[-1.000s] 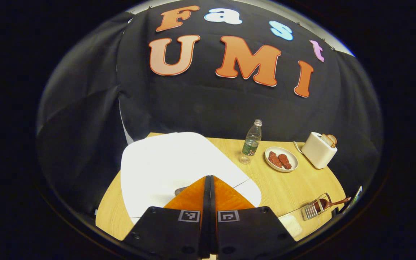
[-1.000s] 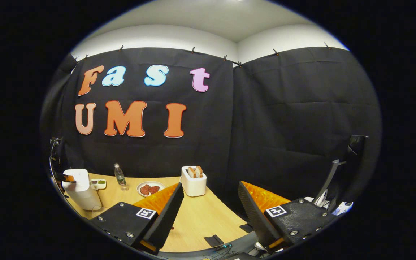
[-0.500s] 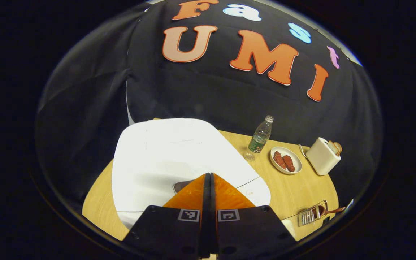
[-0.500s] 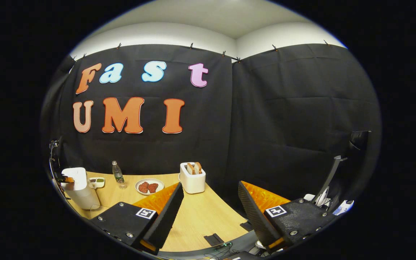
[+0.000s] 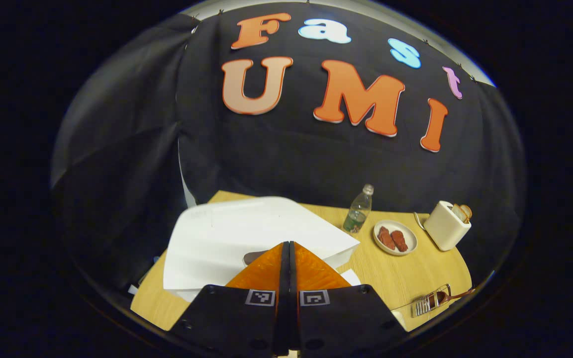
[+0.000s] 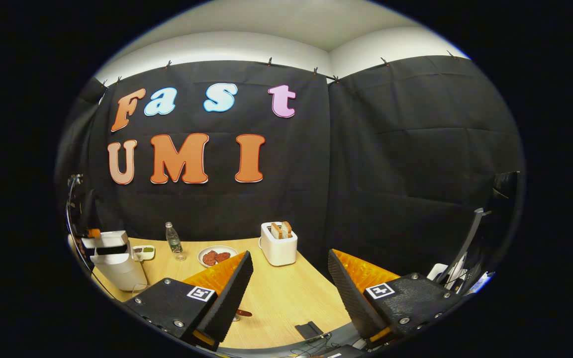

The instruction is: Close the left gripper, press the button to open the rice cooker; take a wooden spoon from the chopstick holder with the right hand, scoop a spoonful of rice and pour it into the rice cooker, then put the wooden spoon back into the chopstick holder.

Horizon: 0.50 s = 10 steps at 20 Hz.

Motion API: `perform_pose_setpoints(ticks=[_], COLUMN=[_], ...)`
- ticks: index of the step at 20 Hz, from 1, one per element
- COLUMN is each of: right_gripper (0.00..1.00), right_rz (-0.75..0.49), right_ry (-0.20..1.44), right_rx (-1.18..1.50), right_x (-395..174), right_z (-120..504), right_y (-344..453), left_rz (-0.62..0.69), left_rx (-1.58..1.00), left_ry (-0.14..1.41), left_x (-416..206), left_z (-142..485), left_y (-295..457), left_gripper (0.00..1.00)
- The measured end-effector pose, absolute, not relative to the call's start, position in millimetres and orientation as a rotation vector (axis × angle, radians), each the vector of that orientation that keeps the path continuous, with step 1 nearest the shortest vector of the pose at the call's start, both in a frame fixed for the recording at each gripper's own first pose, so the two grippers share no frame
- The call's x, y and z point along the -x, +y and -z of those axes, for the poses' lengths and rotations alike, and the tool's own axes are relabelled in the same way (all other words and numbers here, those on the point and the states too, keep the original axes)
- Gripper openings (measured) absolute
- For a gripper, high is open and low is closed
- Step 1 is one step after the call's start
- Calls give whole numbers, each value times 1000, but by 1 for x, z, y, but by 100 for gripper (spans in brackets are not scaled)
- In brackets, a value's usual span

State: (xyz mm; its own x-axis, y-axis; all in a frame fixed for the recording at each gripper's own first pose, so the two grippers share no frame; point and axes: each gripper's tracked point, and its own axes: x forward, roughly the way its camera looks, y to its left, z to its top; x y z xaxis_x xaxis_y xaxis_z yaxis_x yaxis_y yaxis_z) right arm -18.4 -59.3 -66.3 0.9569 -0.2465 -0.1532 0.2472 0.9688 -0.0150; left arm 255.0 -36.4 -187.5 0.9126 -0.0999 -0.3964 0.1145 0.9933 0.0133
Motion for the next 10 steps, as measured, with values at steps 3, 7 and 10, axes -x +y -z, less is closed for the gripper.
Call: perform_pose_setpoints(ticks=[3,7,10], right_gripper=[95,95,95], right_rz=[226,192,175], right_ry=[155,138,132], right_rx=[-13,-23,-50], right_x=[13,5,-2], right_z=[71,75,85], right_y=[-49,-35,-27], left_rz=[99,88,93], left_rx=[-17,12,29], left_ry=[303,229,214], left_x=[-244,-215,-191], left_z=[119,74,63], left_y=[-28,-12,-4], left_gripper=[4,4,4])
